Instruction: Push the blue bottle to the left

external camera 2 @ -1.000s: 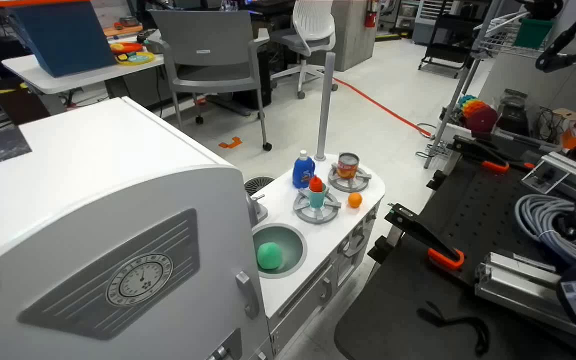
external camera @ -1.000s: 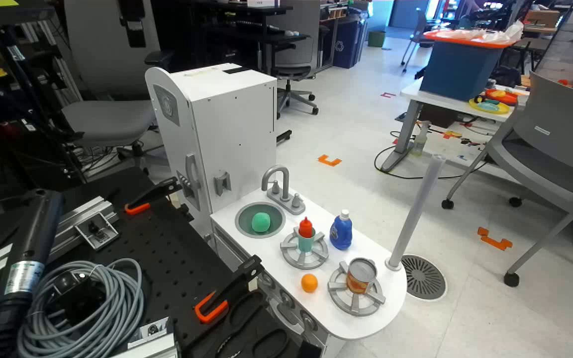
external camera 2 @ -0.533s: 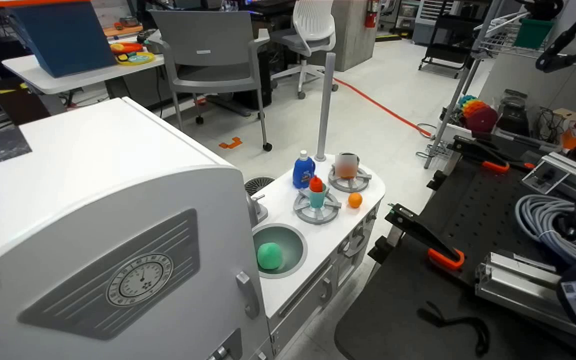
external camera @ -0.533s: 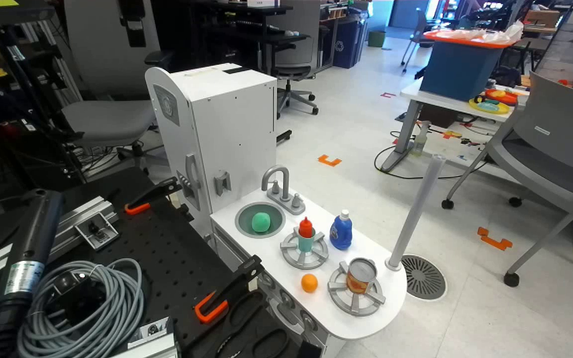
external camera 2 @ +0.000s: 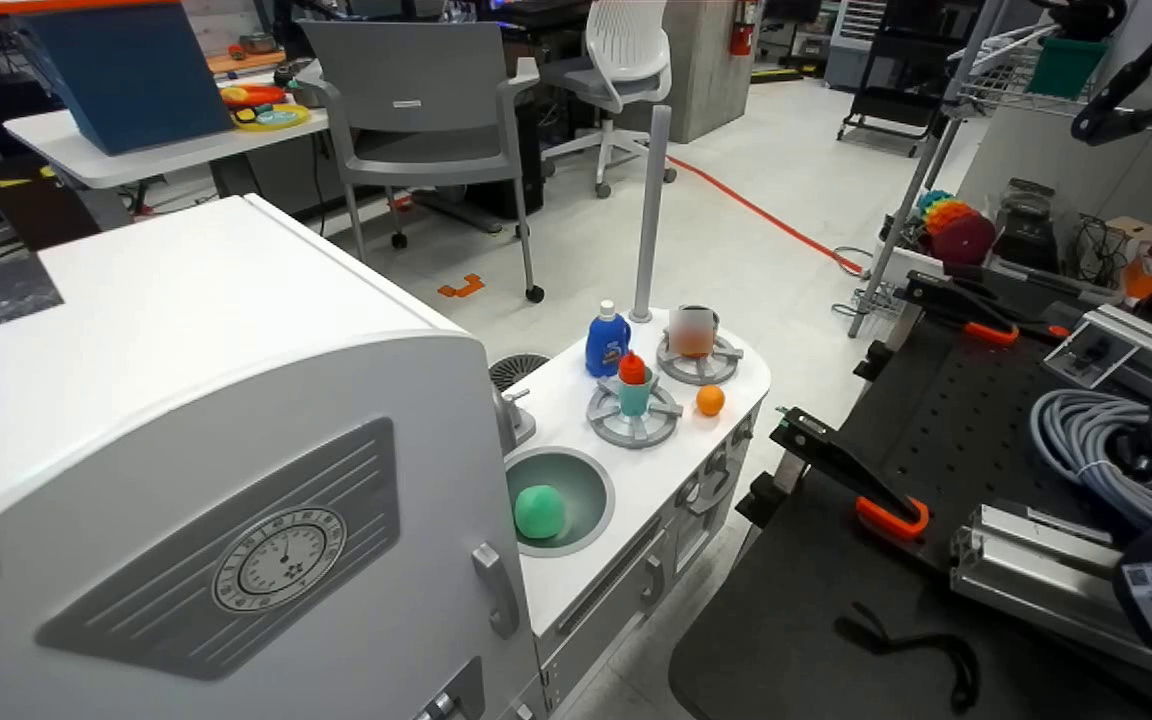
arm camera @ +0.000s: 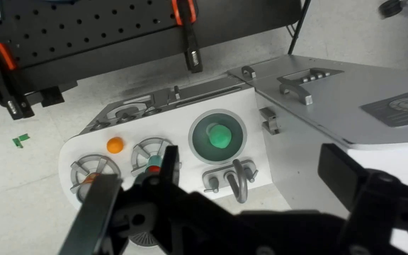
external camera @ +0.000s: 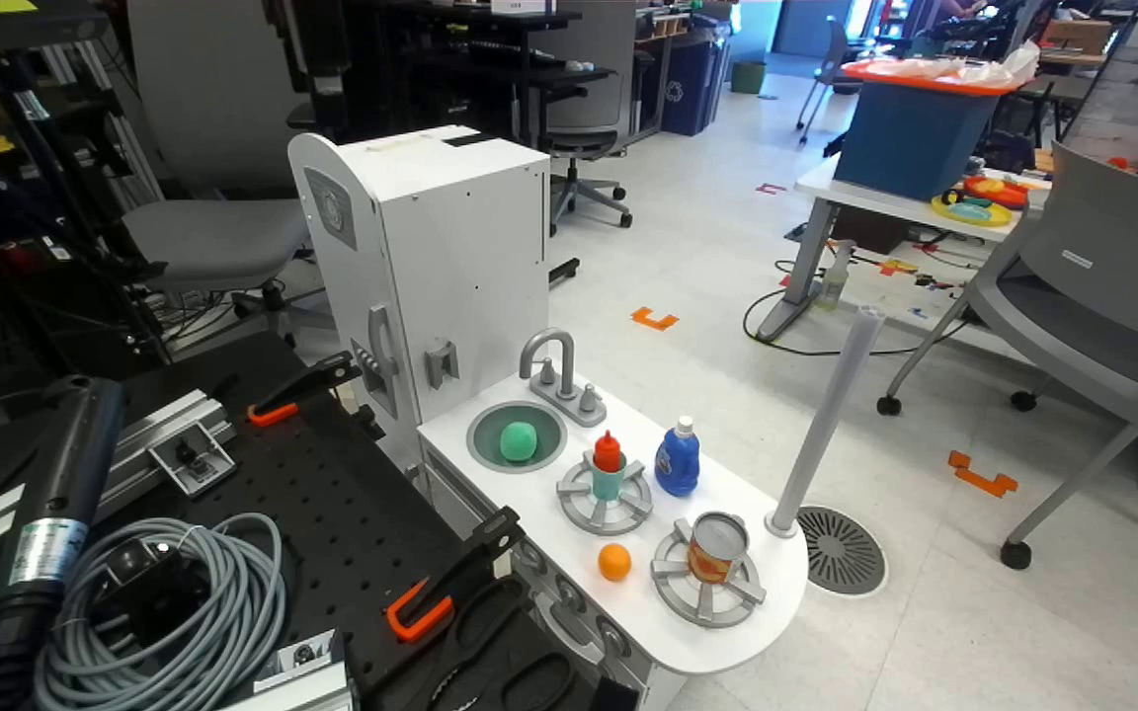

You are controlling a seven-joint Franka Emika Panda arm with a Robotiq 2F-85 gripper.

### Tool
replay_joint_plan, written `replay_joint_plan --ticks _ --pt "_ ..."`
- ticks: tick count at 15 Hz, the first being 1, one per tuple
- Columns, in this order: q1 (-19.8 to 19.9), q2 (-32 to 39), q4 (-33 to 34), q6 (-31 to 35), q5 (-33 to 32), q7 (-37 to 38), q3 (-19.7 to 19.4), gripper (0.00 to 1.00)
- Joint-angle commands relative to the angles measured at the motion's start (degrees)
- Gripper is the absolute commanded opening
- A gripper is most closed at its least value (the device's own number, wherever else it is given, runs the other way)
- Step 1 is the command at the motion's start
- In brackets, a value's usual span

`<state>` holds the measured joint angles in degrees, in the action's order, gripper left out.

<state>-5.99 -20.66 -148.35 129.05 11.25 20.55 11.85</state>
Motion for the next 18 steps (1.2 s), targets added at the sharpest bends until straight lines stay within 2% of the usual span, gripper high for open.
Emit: replay_joint_plan --ticks 1,4,7,12,16,18 --pt "4.26 8.90 2.26 7.19 -9.24 0.47 -0.59 1.00" --pt "7.83 17.06 4.69 12.70 -19.28 3.16 -1.90 1.00" --pt "8.80 23.33 8.40 14.88 -27.29 6.75 -5.38 1.00" --pt "7.31 34.45 17.55 16.20 -27.91 7.06 -12.35 1.00" --pt "5.77 43.55 25.42 18.12 -26.23 6.25 -15.94 1.00" --pt "5.62 48.39 29.13 19.97 -23.42 5.59 -16.72 1.00"
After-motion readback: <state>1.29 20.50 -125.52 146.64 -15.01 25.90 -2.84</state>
